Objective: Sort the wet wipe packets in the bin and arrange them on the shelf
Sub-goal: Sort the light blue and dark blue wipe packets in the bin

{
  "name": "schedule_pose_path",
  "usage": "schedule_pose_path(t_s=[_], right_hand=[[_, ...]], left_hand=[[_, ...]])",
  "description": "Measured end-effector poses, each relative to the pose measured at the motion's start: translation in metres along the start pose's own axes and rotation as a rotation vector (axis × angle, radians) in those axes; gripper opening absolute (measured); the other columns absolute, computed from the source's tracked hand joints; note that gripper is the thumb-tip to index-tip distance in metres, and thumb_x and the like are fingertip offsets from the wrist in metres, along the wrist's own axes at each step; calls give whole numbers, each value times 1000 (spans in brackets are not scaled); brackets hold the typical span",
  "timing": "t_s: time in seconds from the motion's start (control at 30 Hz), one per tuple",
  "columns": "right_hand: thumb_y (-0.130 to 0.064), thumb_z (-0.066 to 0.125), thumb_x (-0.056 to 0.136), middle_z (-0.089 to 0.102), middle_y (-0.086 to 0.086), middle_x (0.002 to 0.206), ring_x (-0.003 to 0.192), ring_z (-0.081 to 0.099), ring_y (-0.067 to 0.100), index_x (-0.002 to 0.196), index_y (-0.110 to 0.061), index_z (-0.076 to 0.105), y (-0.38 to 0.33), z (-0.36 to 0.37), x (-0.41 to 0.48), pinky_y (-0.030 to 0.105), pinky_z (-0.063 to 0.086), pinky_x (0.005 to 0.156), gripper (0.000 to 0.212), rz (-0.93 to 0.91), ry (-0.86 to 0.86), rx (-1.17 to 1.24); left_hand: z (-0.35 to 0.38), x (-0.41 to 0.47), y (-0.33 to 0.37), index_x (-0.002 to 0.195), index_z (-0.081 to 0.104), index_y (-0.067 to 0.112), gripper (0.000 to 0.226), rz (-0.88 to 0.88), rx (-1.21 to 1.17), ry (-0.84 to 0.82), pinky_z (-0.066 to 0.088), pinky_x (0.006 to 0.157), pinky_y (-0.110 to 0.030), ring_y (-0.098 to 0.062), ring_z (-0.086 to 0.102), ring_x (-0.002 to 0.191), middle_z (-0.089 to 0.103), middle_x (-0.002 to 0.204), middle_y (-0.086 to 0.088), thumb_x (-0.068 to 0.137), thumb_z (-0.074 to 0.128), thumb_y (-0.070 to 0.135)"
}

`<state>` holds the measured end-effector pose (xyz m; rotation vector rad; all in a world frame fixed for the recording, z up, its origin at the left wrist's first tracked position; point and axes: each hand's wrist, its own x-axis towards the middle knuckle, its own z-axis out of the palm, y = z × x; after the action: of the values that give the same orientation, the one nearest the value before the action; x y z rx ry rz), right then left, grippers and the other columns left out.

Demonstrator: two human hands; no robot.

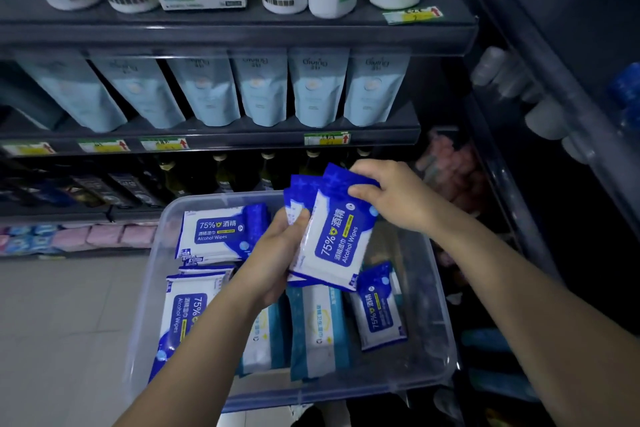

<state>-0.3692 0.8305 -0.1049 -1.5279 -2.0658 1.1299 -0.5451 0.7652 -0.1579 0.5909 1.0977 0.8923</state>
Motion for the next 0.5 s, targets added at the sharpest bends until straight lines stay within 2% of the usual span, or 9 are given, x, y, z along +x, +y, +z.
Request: schedule_pose_path(t_s=[0.1,0.17,0.3,0.37,0.43,0.5], right_hand=[[-22,58,92,63,-8,84,81,64,4,89,-22,54,1,9,2,20,48,62,5,17,6,-7],[-22,59,90,65,-3,89,81,63,5,89,-22,56,3,12,3,21,48,63,4,2,26,-25],[-19,63,88,66,1,96,83,61,7,96,-15,64,5,21,4,25,51,70,10,-24,98,-29],[-16,66,85,61,-1,96,81,56,4,102,-11,66,10,26,4,17,48,71,17,-43,230,-15],[-15,66,85,59,-1,96,78,54,5,106,-10,65,20,28,2,8,43,69,22,9,364,43],[-15,63,87,62,2,97,82,57,9,108,-10,64,38,31,-4,14,46,75,22,110,413,56]], left_hand=[[3,-2,-1,125,49,19,59,-42,42,-71,57,73,-34,-20,70,94,72,106,-5,82,42,59],[3,-2,-3,128,47,19,68,-45,55,-92,56,78,-37,-21,69,98,70,110,-6,74,47,61],[4,-1,-8,126,46,19,61,17,126,-70,57,73,-33,-20,70,94,71,108,-4,73,63,42],[3,2,-12,125,47,16,59,52,160,-29,57,75,-37,-23,70,95,70,109,-6,73,70,32],[0,6,-15,123,48,14,57,84,128,48,57,76,-40,-24,70,95,70,110,-7,74,72,27],[-7,9,-16,121,49,13,49,100,82,145,57,73,-38,-23,70,93,71,108,-5,79,71,23]])
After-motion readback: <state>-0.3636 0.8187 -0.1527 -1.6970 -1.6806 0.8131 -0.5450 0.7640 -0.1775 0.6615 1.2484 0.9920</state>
